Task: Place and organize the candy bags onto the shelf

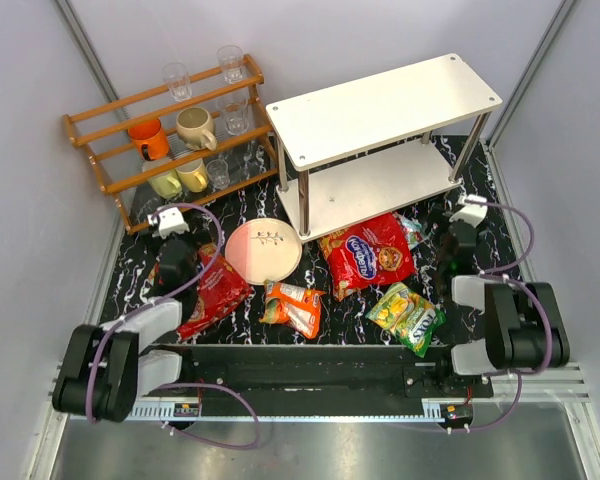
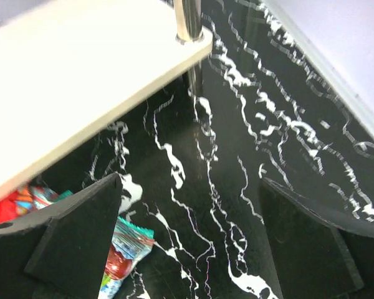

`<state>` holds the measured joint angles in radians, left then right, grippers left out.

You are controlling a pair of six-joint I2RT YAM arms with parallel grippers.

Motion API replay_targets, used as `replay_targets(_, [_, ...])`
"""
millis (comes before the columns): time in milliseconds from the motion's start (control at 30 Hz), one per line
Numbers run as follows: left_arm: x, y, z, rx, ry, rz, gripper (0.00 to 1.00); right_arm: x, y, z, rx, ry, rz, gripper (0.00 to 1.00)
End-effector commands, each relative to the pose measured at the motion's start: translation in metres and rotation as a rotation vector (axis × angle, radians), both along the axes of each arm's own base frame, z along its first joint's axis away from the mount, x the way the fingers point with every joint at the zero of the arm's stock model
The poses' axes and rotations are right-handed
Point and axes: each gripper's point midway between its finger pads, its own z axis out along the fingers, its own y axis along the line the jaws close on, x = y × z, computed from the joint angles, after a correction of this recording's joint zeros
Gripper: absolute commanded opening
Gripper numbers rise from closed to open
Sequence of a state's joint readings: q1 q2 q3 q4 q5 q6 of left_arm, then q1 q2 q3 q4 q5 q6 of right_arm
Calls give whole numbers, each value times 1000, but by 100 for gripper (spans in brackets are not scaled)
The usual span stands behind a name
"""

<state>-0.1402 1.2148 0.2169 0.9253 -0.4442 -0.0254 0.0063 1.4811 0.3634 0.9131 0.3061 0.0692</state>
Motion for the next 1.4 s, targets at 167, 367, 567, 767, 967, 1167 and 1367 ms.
replay_targets(167, [2,-8,71,-301,66,157,99,-13,-2,112,227,-25,-121,99])
replay_targets(367, [-7,-66,82,-492,184,-92,99,-43,57,118,454,-4,133,100])
replay_targets(567, [-51,-113,88,-589,204,-316,99,-75,93,90,621,147,239,100])
replay_targets(767, [-85,-135,73,-611,256,-415,99,-88,99,39,704,323,180,100])
replay_targets(967, [-94,-155,56,-627,325,-477,99,-93,100,-4,788,393,101,98])
replay_targets(1167, [-96,-163,51,-615,331,-503,99,-97,112,-25,858,430,123,97])
replay_targets(1367, [-95,-165,47,-617,334,-507,99,-92,124,-31,882,449,196,18])
